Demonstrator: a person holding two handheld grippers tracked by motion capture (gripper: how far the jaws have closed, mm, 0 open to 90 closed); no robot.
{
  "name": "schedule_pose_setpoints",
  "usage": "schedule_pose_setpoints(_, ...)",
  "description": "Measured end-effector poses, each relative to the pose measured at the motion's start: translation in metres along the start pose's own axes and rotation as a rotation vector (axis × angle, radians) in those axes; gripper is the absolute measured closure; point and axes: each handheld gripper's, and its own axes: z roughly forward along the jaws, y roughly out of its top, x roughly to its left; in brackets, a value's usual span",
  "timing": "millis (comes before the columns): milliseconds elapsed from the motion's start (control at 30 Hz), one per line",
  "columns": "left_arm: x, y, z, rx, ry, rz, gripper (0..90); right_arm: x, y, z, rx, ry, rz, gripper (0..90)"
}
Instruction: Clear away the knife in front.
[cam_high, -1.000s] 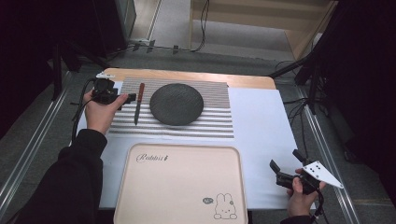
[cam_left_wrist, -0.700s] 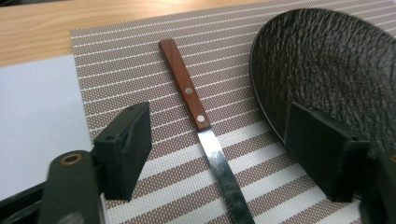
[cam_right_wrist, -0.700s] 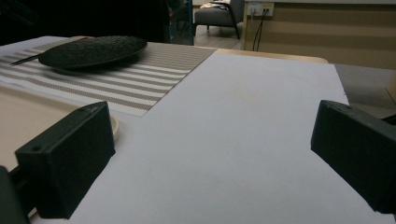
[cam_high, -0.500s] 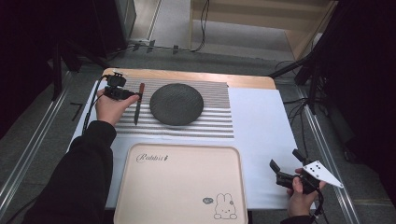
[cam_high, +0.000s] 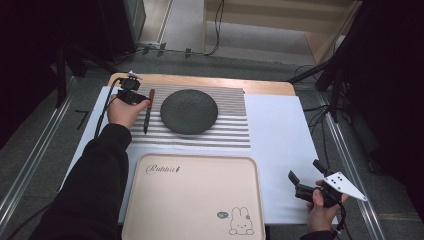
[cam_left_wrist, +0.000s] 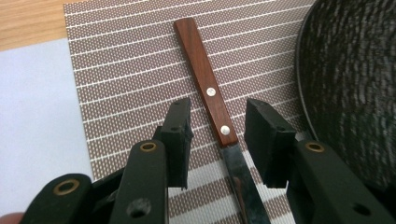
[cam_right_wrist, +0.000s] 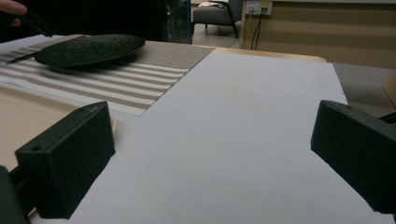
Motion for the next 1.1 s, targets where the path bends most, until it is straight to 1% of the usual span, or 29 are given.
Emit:
schedule_pose_setpoints(133, -0.003, 0.0, 0.008, 0.01, 0.001, -0.002, 63.1, 0.0, 0.0, 0.0, 0.002, -0.001, 0.001, 0.0)
schedule_pose_setpoints(333, -0.007, -0.003, 0.02, 0.041, 0.021, -0.001, 64.6, 0.0, 0.0, 0.0, 0.001, -0.003, 0.0, 0.0)
schedule_pose_setpoints(367, -0.008, -0.003, 0.022, 0.046, 0.034, 0.002, 64.7, 0.0, 0.0, 0.0, 0.0, -0.005, 0.0, 0.0)
schedule_pose_setpoints(433, -0.01, -0.003, 0.023, 0.04, 0.042, 0.003, 67.1, 0.0, 0.0, 0.0, -0.001, -0.005, -0.002, 0.0)
schedule_pose_setpoints(500, -0.013, -0.004, 0.024, 0.038, 0.066, 0.018, 69.4, 0.0, 0.0, 0.0, 0.001, -0.004, 0.0, 0.0)
schedule_pose_setpoints(567, -0.016, -0.004, 0.023, 0.039, 0.088, 0.019, 71.8, 0.0, 0.0, 0.0, -0.001, -0.005, -0.005, 0.0)
schedule_pose_setpoints(600, -0.016, -0.004, 0.023, 0.041, 0.087, 0.015, 75.4, 0.0, 0.0, 0.0, -0.001, -0.005, -0.004, 0.0)
schedule_pose_setpoints(633, -0.016, -0.004, 0.023, 0.043, 0.087, 0.016, 76.1, 0.0, 0.0, 0.0, -0.001, -0.006, -0.004, 0.0)
schedule_pose_setpoints(667, -0.016, -0.004, 0.023, 0.049, 0.086, 0.006, 76.6, 0.0, 0.0, 0.0, 0.0, -0.005, -0.003, 0.0)
schedule_pose_setpoints(767, -0.016, -0.005, 0.022, 0.047, 0.08, 0.012, 76.9, 0.0, 0.0, 0.0, 0.002, -0.003, 0.0, 0.0)
schedule_pose_setpoints(833, -0.016, -0.006, 0.021, 0.04, 0.085, 0.014, 77.1, 0.0, 0.0, 0.0, 0.0, -0.005, -0.001, 0.0)
schedule_pose_setpoints(867, -0.015, -0.007, 0.02, 0.03, 0.079, 0.003, 77.1, 0.0, 0.0, 0.0, 0.0, -0.005, -0.001, 0.0)
schedule_pose_setpoints(933, -0.013, -0.008, 0.018, 0.023, 0.046, -0.023, 77.1, 0.0, 0.0, 0.0, -0.001, -0.004, -0.001, 0.0)
schedule_pose_setpoints(1000, -0.014, -0.008, 0.016, 0.027, 0.056, -0.012, 77.1, 0.0, 0.0, 0.0, 0.0, -0.003, 0.001, 0.0)
schedule_pose_setpoints(1033, -0.013, -0.009, 0.015, 0.024, 0.046, -0.022, 77.1, 0.0, 0.0, 0.0, 0.0, -0.003, 0.001, 0.0)
schedule_pose_setpoints(1067, -0.013, -0.009, 0.013, 0.022, 0.043, -0.024, 77.1, 0.0, 0.0, 0.0, 0.0, -0.003, 0.0, 0.0)
schedule_pose_setpoints(1100, -0.013, -0.01, 0.012, 0.016, 0.049, -0.019, 77.1, 0.0, 0.0, 0.0, 0.0, -0.003, 0.0, 0.0)
